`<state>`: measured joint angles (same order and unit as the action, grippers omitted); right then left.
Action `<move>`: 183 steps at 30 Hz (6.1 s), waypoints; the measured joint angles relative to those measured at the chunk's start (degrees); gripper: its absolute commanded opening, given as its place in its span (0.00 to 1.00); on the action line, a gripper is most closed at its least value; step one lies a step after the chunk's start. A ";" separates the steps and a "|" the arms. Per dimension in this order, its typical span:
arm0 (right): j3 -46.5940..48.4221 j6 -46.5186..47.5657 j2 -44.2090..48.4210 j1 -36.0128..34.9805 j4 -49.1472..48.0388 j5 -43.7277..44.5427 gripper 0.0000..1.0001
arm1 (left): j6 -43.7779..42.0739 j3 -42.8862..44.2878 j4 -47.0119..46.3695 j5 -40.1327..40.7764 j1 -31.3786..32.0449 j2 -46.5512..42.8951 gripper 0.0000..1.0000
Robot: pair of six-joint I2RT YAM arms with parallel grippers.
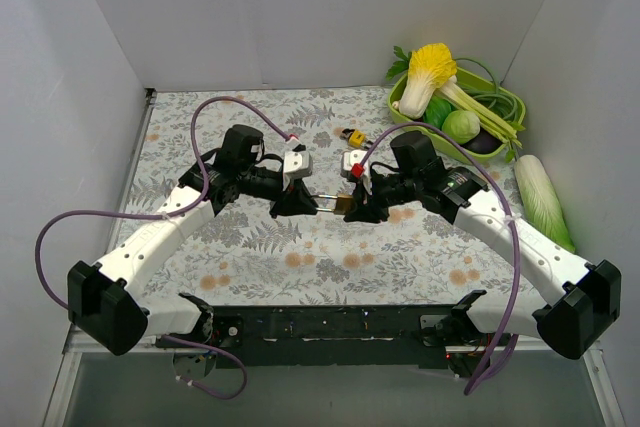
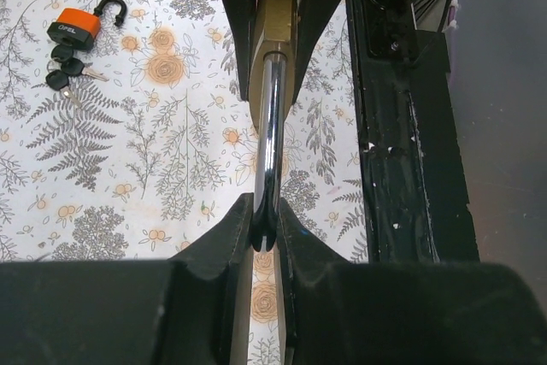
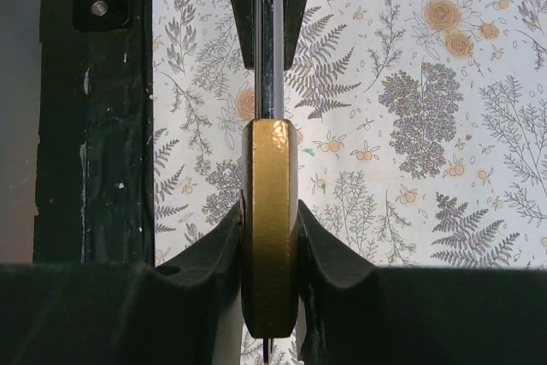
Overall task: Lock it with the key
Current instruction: Lock the lock.
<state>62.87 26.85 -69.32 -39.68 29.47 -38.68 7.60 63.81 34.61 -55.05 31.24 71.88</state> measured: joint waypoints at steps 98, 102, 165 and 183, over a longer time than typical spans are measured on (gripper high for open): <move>-10.47 -32.39 -5.07 2.91 -38.75 -14.95 0.61 | 33.83 -5.35 -28.85 -2.21 -1.46 -4.72 0.00; -10.49 -35.56 -5.16 2.91 -41.29 -15.74 0.28 | 38.88 -6.49 -32.98 -2.45 -2.71 -4.68 0.00; -3.67 -49.68 -15.54 5.49 -39.91 -14.64 0.78 | 71.45 -16.90 -45.03 9.88 -14.45 -2.19 0.00; -9.94 -76.32 -19.02 5.90 -74.03 -18.29 0.32 | 85.07 -18.29 -61.33 4.37 -15.08 -2.16 0.00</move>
<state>52.93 -49.47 -88.33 -33.78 -44.56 -56.97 92.66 45.52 -26.72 -50.68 16.16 69.71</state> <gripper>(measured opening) 0.462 0.098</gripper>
